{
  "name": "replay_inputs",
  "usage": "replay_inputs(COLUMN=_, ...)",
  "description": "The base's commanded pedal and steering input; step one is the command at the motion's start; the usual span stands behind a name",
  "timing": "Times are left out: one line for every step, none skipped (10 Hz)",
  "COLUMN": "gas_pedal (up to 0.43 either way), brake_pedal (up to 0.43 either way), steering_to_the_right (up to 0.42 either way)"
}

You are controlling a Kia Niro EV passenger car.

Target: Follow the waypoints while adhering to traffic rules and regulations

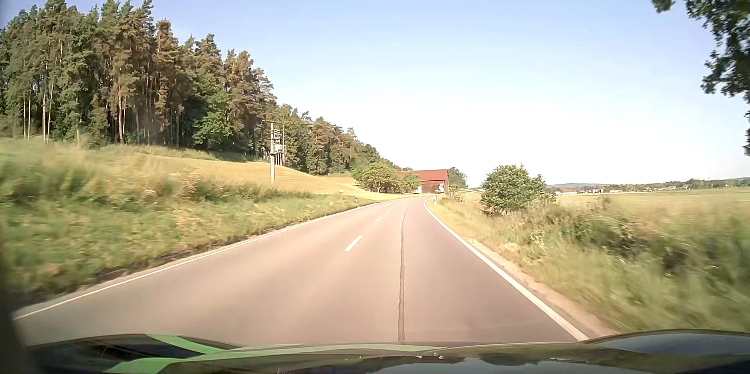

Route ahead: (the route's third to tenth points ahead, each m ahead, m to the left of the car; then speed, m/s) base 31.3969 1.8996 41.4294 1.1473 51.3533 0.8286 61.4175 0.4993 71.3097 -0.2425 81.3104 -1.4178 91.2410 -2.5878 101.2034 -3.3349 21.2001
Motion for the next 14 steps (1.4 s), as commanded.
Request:
replay_inputs(gas_pedal=0.169, brake_pedal=0.000, steering_to_the_right=0.004)
replay_inputs(gas_pedal=0.169, brake_pedal=0.000, steering_to_the_right=0.004)
replay_inputs(gas_pedal=0.169, brake_pedal=0.000, steering_to_the_right=0.004)
replay_inputs(gas_pedal=0.169, brake_pedal=0.000, steering_to_the_right=0.004)
replay_inputs(gas_pedal=0.169, brake_pedal=0.000, steering_to_the_right=0.004)
replay_inputs(gas_pedal=0.157, brake_pedal=0.000, steering_to_the_right=0.003)
replay_inputs(gas_pedal=0.138, brake_pedal=0.000, steering_to_the_right=0.000)
replay_inputs(gas_pedal=0.138, brake_pedal=0.000, steering_to_the_right=0.000)
replay_inputs(gas_pedal=0.138, brake_pedal=0.000, steering_to_the_right=0.000)
replay_inputs(gas_pedal=0.138, brake_pedal=0.000, steering_to_the_right=0.000)
replay_inputs(gas_pedal=0.138, brake_pedal=0.000, steering_to_the_right=0.000)
replay_inputs(gas_pedal=0.138, brake_pedal=0.000, steering_to_the_right=0.000)
replay_inputs(gas_pedal=0.138, brake_pedal=0.000, steering_to_the_right=0.000)
replay_inputs(gas_pedal=0.130, brake_pedal=0.000, steering_to_the_right=0.000)
